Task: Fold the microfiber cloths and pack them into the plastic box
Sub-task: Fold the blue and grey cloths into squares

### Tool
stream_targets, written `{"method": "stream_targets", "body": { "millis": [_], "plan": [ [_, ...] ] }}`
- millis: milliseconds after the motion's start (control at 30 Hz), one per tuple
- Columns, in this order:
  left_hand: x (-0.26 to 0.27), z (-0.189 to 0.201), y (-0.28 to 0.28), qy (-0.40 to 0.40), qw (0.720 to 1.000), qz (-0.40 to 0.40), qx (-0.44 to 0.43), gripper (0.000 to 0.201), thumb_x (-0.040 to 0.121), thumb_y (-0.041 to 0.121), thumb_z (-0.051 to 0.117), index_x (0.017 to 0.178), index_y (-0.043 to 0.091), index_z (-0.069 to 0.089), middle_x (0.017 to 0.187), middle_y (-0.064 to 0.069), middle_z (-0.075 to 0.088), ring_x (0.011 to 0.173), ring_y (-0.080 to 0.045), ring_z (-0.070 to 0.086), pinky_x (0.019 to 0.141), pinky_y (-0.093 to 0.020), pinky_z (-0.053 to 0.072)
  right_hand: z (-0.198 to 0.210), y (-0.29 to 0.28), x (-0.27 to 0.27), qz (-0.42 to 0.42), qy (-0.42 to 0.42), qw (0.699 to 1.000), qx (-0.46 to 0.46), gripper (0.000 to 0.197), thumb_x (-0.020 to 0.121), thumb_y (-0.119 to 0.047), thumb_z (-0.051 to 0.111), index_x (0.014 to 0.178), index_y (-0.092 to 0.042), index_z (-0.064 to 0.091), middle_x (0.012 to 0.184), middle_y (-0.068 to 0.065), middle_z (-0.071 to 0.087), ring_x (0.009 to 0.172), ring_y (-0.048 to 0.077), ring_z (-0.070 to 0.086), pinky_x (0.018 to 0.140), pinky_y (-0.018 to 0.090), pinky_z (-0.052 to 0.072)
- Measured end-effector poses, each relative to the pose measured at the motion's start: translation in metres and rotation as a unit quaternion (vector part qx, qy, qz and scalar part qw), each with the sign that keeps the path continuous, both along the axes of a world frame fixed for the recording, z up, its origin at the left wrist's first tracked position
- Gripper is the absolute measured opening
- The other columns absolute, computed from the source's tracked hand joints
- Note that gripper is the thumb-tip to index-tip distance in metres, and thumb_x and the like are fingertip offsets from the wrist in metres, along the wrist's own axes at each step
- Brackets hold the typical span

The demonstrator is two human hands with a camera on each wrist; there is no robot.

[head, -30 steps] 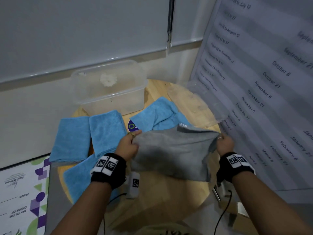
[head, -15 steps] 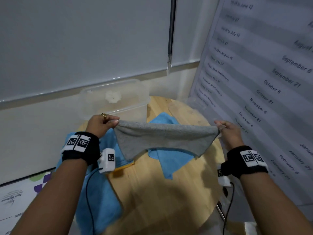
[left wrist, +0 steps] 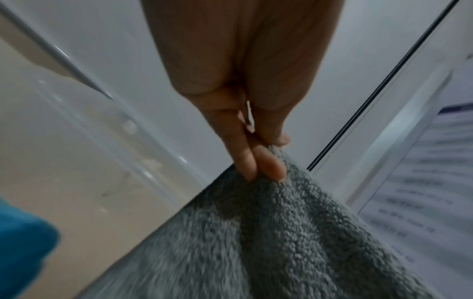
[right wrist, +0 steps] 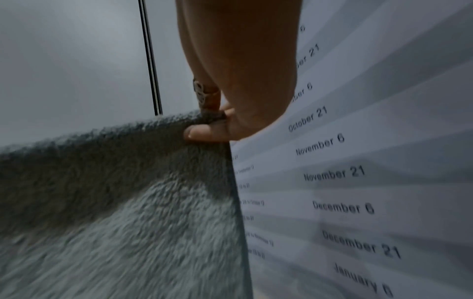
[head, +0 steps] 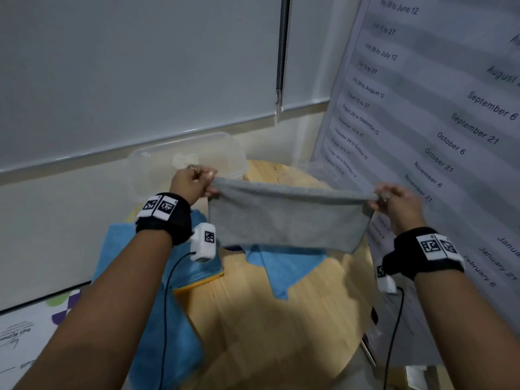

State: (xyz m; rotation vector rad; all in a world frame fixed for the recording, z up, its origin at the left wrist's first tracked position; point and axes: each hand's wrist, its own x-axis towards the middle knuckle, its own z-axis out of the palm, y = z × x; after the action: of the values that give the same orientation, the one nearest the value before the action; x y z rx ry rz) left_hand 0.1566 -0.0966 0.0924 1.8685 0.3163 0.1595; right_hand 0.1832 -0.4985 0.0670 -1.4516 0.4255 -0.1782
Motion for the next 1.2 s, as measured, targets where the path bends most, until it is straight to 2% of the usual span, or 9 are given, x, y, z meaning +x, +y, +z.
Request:
{"method": "stream_targets", "body": {
  "millis": [167, 300, 433, 567, 767, 833, 933, 1033, 1200],
  "plan": [
    [-0.009, -0.004, -0.035, -0.083, 0.989, 0.085, -0.084, 0.018, 0.088, 0.011, 0.061, 0.105, 0.016, 0.055, 0.067, 0.000, 0.046, 0.047, 0.002, 0.058, 0.058, -0.026, 0.056, 0.012, -0.017, -0.024, -0.040, -0.086, 0.995, -0.011, 0.015, 0.085, -0.007, 0.065, 0.084, -0.021, 0.058, 0.083, -0.001, 0.062, 0.068, 0.004, 0.061, 0.062, 0.016, 0.055],
    [-0.048, -0.074, -0.061, 0.022, 0.990, 0.064, 0.121, 0.031, 0.081, 0.022, 0.070, 0.107, 0.011, 0.059, 0.060, 0.001, 0.049, 0.063, -0.018, 0.057, 0.071, -0.033, 0.048, -0.061, -0.032, -0.063, -0.074, 0.064, 0.990, -0.099, 0.015, 0.080, -0.010, 0.070, 0.089, -0.015, 0.061, 0.086, 0.008, 0.061, 0.075, 0.020, 0.057, 0.066, 0.028, 0.053],
    [-0.085, -0.135, -0.080, 0.190, 0.948, -0.037, 0.251, 0.038, 0.090, 0.028, 0.050, 0.117, 0.002, 0.056, 0.104, -0.022, 0.065, 0.102, -0.035, 0.060, 0.084, -0.036, 0.042, -0.146, -0.035, -0.097, -0.020, 0.297, 0.928, -0.224, 0.017, 0.078, -0.017, 0.071, 0.083, -0.001, 0.067, 0.086, 0.021, 0.066, 0.074, 0.030, 0.060, 0.076, 0.041, 0.053],
    [-0.109, -0.170, -0.086, 0.286, 0.899, -0.115, 0.311, 0.032, 0.095, 0.013, 0.039, 0.125, 0.006, 0.049, 0.124, -0.017, 0.057, 0.116, -0.031, 0.054, 0.094, -0.035, 0.041, -0.169, -0.030, -0.125, 0.107, 0.385, 0.846, -0.352, 0.023, 0.081, -0.024, 0.067, 0.076, -0.005, 0.055, 0.086, 0.014, 0.058, 0.078, 0.027, 0.054, 0.069, 0.032, 0.042],
    [-0.127, -0.183, -0.077, 0.324, 0.893, -0.096, 0.297, 0.033, 0.097, 0.016, 0.032, 0.128, 0.011, 0.042, 0.124, -0.020, 0.056, 0.113, -0.035, 0.055, 0.091, -0.038, 0.043, -0.164, -0.034, -0.136, 0.114, 0.362, 0.829, -0.411, 0.033, 0.084, -0.021, 0.063, 0.058, -0.009, 0.047, 0.092, 0.025, 0.067, 0.071, 0.030, 0.056, 0.069, 0.034, 0.044],
    [-0.132, -0.186, -0.072, 0.351, 0.884, -0.090, 0.295, 0.032, 0.097, 0.021, 0.034, 0.126, 0.011, 0.042, 0.124, -0.019, 0.057, 0.112, -0.034, 0.056, 0.091, -0.039, 0.044, -0.158, -0.031, -0.138, 0.140, 0.363, 0.803, -0.452, 0.019, 0.080, -0.023, 0.067, 0.077, -0.006, 0.059, 0.103, 0.021, 0.066, 0.087, 0.032, 0.060, 0.076, 0.034, 0.047],
    [-0.133, -0.192, -0.066, 0.367, 0.880, -0.084, 0.290, 0.031, 0.094, 0.031, 0.044, 0.116, 0.011, 0.054, 0.121, -0.015, 0.061, 0.111, -0.031, 0.058, 0.089, -0.035, 0.045, -0.158, -0.019, -0.131, 0.152, 0.284, 0.788, -0.524, 0.052, 0.077, -0.029, 0.067, 0.122, -0.012, 0.049, 0.123, 0.017, 0.053, 0.113, 0.036, 0.050, 0.094, 0.041, 0.044],
    [-0.126, -0.193, -0.066, 0.356, 0.894, -0.052, 0.268, 0.031, 0.094, 0.034, 0.046, 0.108, 0.010, 0.061, 0.115, -0.014, 0.064, 0.109, -0.031, 0.058, 0.089, -0.034, 0.045, -0.164, 0.007, -0.119, 0.225, 0.184, 0.754, -0.589, 0.050, 0.080, -0.036, 0.063, 0.124, -0.019, 0.048, 0.127, 0.009, 0.049, 0.116, 0.030, 0.045, 0.097, 0.040, 0.037],
    [-0.122, -0.193, -0.065, 0.348, 0.904, -0.009, 0.248, 0.027, 0.093, 0.030, 0.052, 0.099, 0.008, 0.066, 0.108, -0.017, 0.066, 0.106, -0.032, 0.059, 0.087, -0.032, 0.042, -0.177, 0.013, -0.107, 0.279, 0.210, 0.717, -0.603, 0.043, 0.089, -0.039, 0.051, 0.126, -0.018, 0.048, 0.129, 0.009, 0.054, 0.115, 0.031, 0.047, 0.095, 0.039, 0.040]
  ]
}}
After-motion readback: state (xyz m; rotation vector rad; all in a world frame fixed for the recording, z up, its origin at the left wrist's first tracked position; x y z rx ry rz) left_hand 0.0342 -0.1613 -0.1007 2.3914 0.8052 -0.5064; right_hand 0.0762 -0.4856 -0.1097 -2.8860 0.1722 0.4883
